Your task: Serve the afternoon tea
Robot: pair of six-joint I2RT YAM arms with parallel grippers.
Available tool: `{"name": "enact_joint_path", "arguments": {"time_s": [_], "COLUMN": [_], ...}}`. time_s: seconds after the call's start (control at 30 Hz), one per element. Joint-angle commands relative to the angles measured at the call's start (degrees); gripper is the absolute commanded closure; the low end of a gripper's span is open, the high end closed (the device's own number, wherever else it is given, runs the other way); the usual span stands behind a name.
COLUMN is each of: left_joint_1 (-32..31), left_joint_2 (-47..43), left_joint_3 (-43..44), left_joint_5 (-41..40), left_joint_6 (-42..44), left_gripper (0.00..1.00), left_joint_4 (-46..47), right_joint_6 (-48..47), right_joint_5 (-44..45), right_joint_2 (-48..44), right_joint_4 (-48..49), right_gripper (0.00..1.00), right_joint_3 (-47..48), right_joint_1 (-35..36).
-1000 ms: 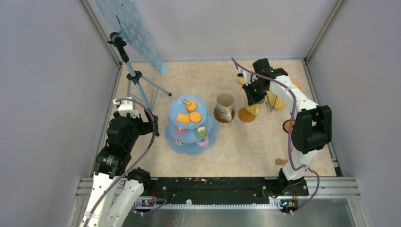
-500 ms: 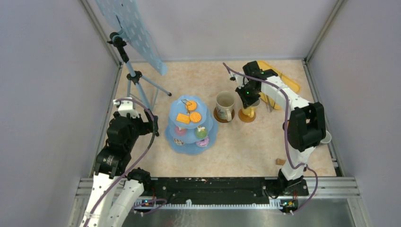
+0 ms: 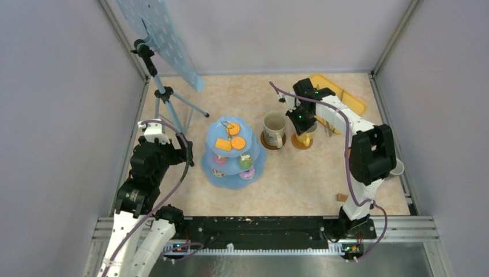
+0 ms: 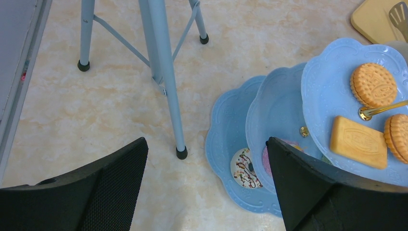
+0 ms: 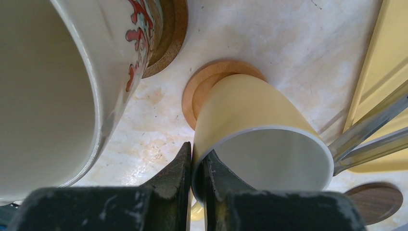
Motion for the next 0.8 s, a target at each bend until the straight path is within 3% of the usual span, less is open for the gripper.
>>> {"name": "enact_joint_path", "arguments": {"time_s": [0.0,0.43,0.77], "left_joint_1": [0.34,0.34,0.34], "left_joint_2": [0.12,0.05,-0.22], "left_joint_3": [0.55,0.47,0.43], "left_joint_5": [0.33,0.37,0.37], "left_joint_6": [0.03,0.07,0.05], "left_gripper": [0.01,0.01,0.01], "left_joint_4": [2.12,2.2,2.2], "right_joint_6": [1.12,2.01,2.45], "right_joint_5": [0.08,2.77,1.55], "right_joint_2": [-2.33,-7.81,-6.47], "right_joint_4": [2.09,1.95,2.51], "right_gripper": [0.99,1.0,0.99], "right_joint_3": [-1.33,-0.43,-2.17], "right_joint_1": [0.89,1.65,1.99]}}
